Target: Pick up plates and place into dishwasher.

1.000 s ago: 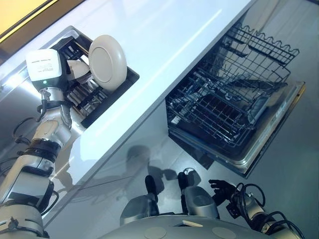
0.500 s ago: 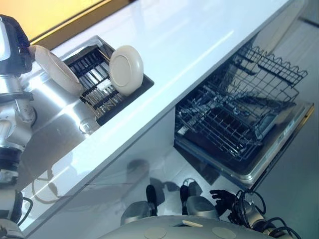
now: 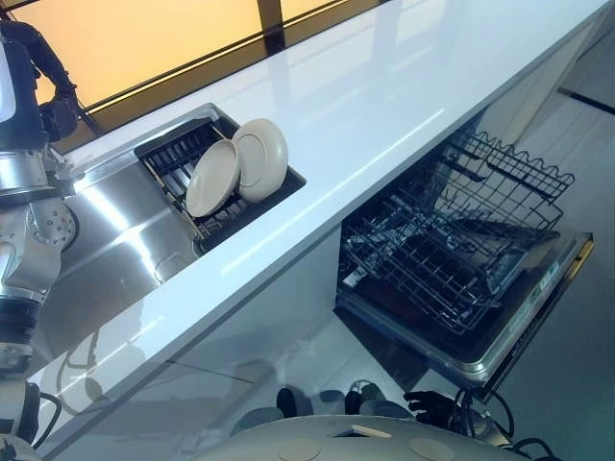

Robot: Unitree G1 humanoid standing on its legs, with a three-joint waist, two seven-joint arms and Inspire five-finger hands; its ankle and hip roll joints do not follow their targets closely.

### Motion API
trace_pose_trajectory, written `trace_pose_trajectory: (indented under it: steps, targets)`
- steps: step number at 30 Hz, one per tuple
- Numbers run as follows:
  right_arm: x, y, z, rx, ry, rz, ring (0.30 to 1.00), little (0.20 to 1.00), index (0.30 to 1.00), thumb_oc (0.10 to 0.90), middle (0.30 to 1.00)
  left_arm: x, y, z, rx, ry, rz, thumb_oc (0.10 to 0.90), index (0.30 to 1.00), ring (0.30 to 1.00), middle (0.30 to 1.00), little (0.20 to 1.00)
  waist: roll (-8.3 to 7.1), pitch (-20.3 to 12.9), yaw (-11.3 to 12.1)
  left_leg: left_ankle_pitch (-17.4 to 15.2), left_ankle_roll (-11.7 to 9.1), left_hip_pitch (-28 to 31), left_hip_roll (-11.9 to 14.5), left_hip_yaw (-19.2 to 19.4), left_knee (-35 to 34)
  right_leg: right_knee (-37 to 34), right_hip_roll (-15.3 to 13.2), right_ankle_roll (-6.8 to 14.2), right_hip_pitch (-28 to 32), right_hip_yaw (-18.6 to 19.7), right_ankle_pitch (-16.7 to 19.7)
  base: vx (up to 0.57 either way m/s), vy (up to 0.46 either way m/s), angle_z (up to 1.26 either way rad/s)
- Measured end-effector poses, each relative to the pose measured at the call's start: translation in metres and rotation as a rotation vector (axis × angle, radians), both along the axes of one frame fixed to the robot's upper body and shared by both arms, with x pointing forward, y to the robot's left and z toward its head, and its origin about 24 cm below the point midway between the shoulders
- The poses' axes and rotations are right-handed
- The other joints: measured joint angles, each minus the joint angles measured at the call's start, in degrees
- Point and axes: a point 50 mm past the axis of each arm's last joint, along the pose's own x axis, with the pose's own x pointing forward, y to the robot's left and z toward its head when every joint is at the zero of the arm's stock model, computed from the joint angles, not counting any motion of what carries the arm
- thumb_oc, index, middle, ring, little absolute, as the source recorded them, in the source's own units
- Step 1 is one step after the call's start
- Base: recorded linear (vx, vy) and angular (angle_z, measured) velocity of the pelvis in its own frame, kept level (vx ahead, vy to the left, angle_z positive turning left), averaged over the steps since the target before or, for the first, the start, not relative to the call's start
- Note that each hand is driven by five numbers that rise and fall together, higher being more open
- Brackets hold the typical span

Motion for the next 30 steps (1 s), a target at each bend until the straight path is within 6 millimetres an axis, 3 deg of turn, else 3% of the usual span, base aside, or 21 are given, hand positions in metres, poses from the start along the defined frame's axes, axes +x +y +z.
trace_pose_trajectory:
  steps: [2, 4, 5, 6, 10, 14, 18, 22, 30]
  targets:
    - [0.000, 0.000, 0.000, 0.002, 0.002, 0.002, 0.900, 0.900, 0.900, 0.800, 0.900, 0.000, -0.001, 0.000, -0.022, -0.004, -0.021, 0.100, 0.300, 0.300, 0.300, 0.200, -0.10, -0.17, -0.02, -0.02, 0.02, 0.00, 0.00, 0.01, 0.00, -0.13, 0.00, -0.01, 0.05, 0.01, 0.02, 0.00, 0.000, 0.00]
    - [-0.001, 0.001, -0.001, 0.003, 0.005, 0.004, 0.900, 0.900, 0.900, 0.800, 0.900, 0.000, -0.001, -0.001, -0.046, -0.004, -0.035, 0.427, 0.580, 0.580, 0.580, 0.527, -0.17, -0.52, -0.02, -0.10, 0.06, -0.02, -0.02, 0.02, 0.00, -0.29, -0.01, -0.01, 0.11, 0.02, 0.03, 0.00, 0.000, 0.00]
    - [-0.002, 0.001, -0.001, 0.003, 0.008, 0.004, 0.900, 0.900, 0.900, 0.800, 0.900, 0.001, -0.001, -0.002, -0.063, 0.003, -0.049, 0.498, 0.641, 0.641, 0.641, 0.598, -0.21, -0.79, -0.02, -0.16, 0.07, -0.03, -0.05, 0.03, 0.00, -0.46, -0.02, -0.05, 0.19, 0.02, 0.07, 0.00, 0.000, 0.00]
    - [-0.003, 0.001, -0.001, 0.003, 0.010, 0.003, 0.900, 0.900, 0.900, 0.800, 0.900, 0.001, -0.003, -0.003, -0.077, 0.017, -0.060, 0.800, 0.900, 0.900, 0.900, 0.900, -0.22, -1.01, -0.03, -0.20, 0.07, -0.04, -0.07, 0.04, 0.00, -0.54, -0.03, -0.10, 0.20, 0.03, 0.10, 0.00, 0.000, 0.00]
    - [-0.005, 0.001, -0.001, 0.003, 0.015, 0.003, 0.900, 0.900, 0.900, 0.800, 0.900, 0.007, -0.011, -0.010, -0.137, 0.131, -0.139, 0.800, 0.900, 0.900, 0.900, 0.900, -0.22, -1.50, 0.01, -0.28, 0.10, -0.05, -0.11, 0.05, -0.01, -0.64, -0.07, -0.29, 0.26, 0.02, 0.22, 0.00, 0.000, 0.00]
    - [-0.006, 0.001, -0.001, 0.004, 0.017, 0.002, 0.900, 0.900, 0.900, 0.800, 0.900, 0.015, -0.032, -0.018, -0.195, 0.341, -0.286, 0.800, 0.900, 0.900, 0.900, 0.900, -0.34, -1.67, 0.01, -0.28, 0.10, -0.05, -0.13, 0.05, -0.05, -0.62, -0.10, -0.27, 0.27, 0.01, 0.22, 0.00, 0.000, 0.00]
    - [-0.005, 0.001, -0.001, 0.005, 0.016, 0.003, 0.900, 0.900, 0.900, 0.800, 0.900, 0.023, -0.056, -0.041, -0.311, 0.591, -0.416, 0.800, 0.900, 0.900, 0.900, 0.900, -0.28, -1.82, -0.17, -0.28, 0.11, -0.03, -0.13, 0.05, -0.16, -0.64, -0.09, -0.26, 0.29, 0.01, 0.22, 0.00, 0.000, 0.00]
    - [-0.003, 0.001, -0.001, 0.007, 0.011, 0.006, 0.900, 0.900, 0.900, 0.800, 0.900, 0.027, -0.065, -0.062, -0.359, 0.761, -0.433, 0.800, 0.900, 0.900, 0.900, 0.900, -0.28, -1.81, -1.28, -0.28, 0.12, -0.04, -0.12, 0.07, -0.15, -0.73, -0.09, -0.29, 0.43, 0.01, 0.25, 0.00, 0.000, 0.00]
    - [-0.004, 0.001, -0.002, 0.005, 0.023, 0.001, 0.900, 0.900, 0.900, 0.800, 0.900, 0.035, -0.075, -0.079, -0.333, 0.946, -0.422, 0.800, 0.900, 0.900, 0.900, 0.900, -0.28, -1.81, -2.15, -0.37, 0.13, -0.03, -0.12, 0.29, -0.23, -0.71, -0.08, -0.01, 0.22, 0.15, 0.07, 0.03, -0.011, 0.00]
